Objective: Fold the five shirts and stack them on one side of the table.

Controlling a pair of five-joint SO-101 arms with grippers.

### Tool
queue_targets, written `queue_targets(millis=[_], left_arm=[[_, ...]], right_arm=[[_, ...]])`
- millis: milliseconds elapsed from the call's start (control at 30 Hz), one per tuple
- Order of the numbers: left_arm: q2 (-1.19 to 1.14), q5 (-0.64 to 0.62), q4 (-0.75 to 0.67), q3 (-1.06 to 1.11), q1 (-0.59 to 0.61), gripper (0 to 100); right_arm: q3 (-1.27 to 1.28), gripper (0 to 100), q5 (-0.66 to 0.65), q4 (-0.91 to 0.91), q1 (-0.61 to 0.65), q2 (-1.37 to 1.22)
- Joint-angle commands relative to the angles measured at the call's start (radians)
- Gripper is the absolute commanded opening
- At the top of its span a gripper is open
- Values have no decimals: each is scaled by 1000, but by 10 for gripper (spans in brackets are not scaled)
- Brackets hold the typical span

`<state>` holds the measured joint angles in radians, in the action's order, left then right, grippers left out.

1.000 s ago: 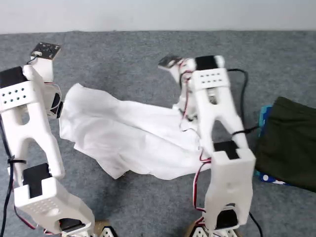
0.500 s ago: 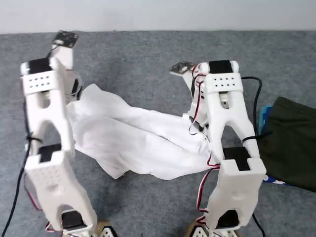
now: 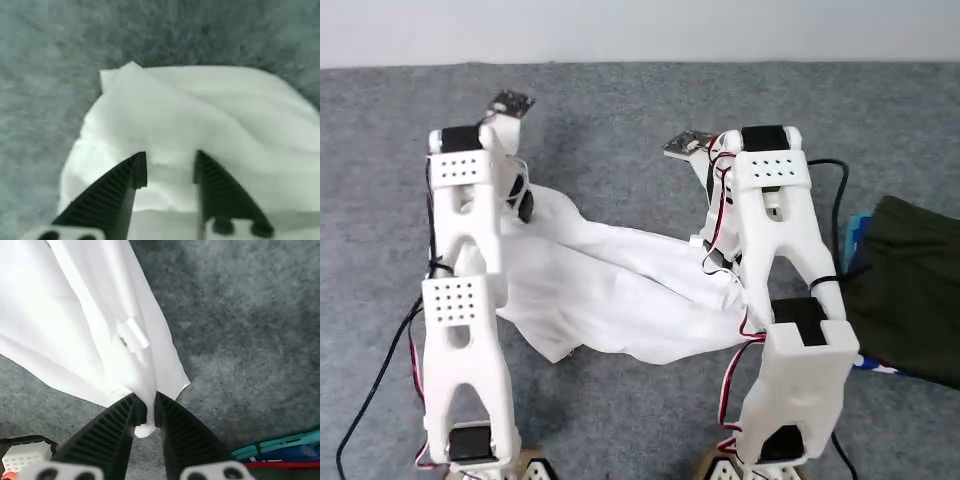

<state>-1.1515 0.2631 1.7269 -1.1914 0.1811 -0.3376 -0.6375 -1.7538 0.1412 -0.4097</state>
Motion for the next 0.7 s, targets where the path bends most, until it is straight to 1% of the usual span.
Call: queue_targets(millis=[0, 67, 233, 367, 467, 533, 667], left_arm=[[54, -3, 34, 25, 54, 56], [124, 0, 34, 168, 66, 48], [338, 68, 23, 639, 68, 43], [476, 78, -48, 908, 89, 43], [571, 78, -75, 1030, 100, 43], [634, 78, -74, 1073, 100, 44], [769, 71, -89, 1052, 92, 50]], right_arm=[[-6, 9, -5, -41, -10, 77], [-6, 9, -5, -41, -10, 77], [-6, 9, -6, -41, -10, 77], [-6, 9, -6, -41, -8, 77], [-6, 9, -8, -41, -8, 77], [-6, 9, -8, -41, -8, 77], [-6, 9, -8, -41, -8, 76]])
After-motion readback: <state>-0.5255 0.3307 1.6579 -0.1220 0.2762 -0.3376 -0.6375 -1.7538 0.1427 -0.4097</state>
